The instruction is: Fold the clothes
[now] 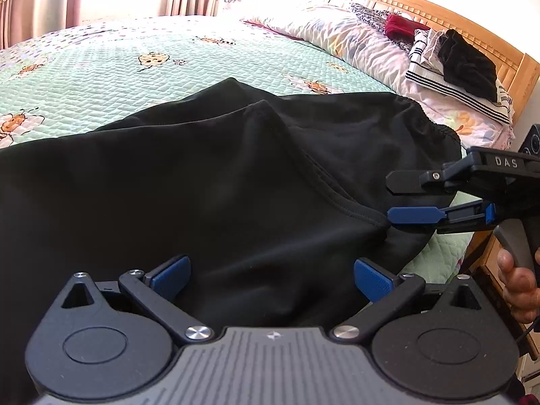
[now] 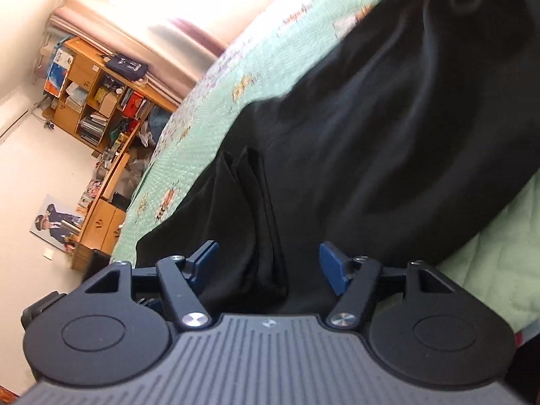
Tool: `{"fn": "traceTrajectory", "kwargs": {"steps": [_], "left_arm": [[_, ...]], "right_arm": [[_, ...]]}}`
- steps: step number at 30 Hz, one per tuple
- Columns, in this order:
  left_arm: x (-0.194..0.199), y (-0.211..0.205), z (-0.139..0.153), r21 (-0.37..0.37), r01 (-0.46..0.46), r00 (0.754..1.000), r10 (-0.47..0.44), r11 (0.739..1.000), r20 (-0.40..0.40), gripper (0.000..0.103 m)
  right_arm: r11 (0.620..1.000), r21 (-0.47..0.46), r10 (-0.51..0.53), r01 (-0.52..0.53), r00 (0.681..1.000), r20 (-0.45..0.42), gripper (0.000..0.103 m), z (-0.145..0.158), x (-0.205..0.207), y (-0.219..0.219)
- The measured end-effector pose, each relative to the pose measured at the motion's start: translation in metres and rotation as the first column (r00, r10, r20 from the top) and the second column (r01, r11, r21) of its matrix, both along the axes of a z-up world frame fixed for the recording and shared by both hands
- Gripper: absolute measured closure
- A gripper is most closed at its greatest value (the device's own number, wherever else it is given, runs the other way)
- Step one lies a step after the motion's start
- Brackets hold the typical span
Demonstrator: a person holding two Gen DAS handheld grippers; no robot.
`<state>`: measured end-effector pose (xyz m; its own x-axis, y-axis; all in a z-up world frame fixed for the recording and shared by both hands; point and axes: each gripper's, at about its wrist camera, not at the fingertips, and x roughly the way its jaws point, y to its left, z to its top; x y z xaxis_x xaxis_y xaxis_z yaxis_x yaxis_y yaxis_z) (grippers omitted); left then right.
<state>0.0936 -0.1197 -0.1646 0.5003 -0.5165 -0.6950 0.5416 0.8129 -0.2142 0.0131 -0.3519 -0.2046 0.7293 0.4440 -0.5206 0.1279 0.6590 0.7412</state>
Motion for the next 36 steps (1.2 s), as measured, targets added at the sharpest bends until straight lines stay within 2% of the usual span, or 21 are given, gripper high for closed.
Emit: {"fn": "traceTrajectory", "kwargs": {"steps": [3,6,9,15,18,21,28,32,35,36], "left_arm": [[-0.001,0.0,0.0,0.002,0.003,1.0,-0.003,1.0,0.0,0.001],[-0.001,0.0,0.0,0.003,0.001,1.0,-0.001,1.0,0.001,0.001],[-0.002,0.0,0.0,0.007,0.006,1.0,-0.006,1.0,0.003,0.001],[0.0,0.004,0.001,-0.014,0.01,1.0,-0.01,1.0,-0.011,0.001],[0.002,0.006,0.0,-0.027,0.012,1.0,-0.012,1.0,-0.019,0.001],[0.002,0.006,0.0,-0.024,0.014,1.0,-0.015,1.0,-0.022,0.001],[-0.001,0.002,0.001,0.0,0.023,1.0,-0.023,1.0,-0.017,0.001],[0.0,0.003,0.001,-0.006,0.022,0.999,-0.022,1.0,-0.027,0.001],[0.001,0.002,0.0,-0.005,0.021,0.999,-0.021,1.0,-0.028,0.001],[0.001,0.002,0.0,-0.004,0.021,0.999,-0.021,1.0,-0.026,0.001]], "right_arm": [[0.998,-0.006,0.06,-0.06,0.998,-0.003,0.021,0.007,0.015,0.014],[0.992,-0.033,0.12,-0.12,0.993,-0.008,0.02,0.014,0.024,0.024],[0.984,0.012,0.176,-0.176,0.984,0.009,0.023,0.011,0.033,0.026],[0.974,0.114,0.198,-0.197,0.98,0.004,0.037,-0.003,0.027,0.008],[0.968,0.161,0.2,-0.194,0.979,-0.022,0.051,-0.007,0.03,0.0],[0.961,0.156,0.235,-0.228,0.972,-0.027,0.053,-0.011,0.038,-0.002],[0.956,0.068,0.288,-0.285,0.957,-0.035,0.047,0.005,0.059,0.02],[0.98,0.008,0.196,-0.196,0.981,-0.006,0.048,0.016,0.052,0.006],[0.974,0.067,0.217,-0.215,0.976,-0.032,0.041,0.008,0.057,-0.001],[0.968,0.087,0.239,-0.236,0.971,-0.025,0.035,0.005,0.059,0.0]]}}
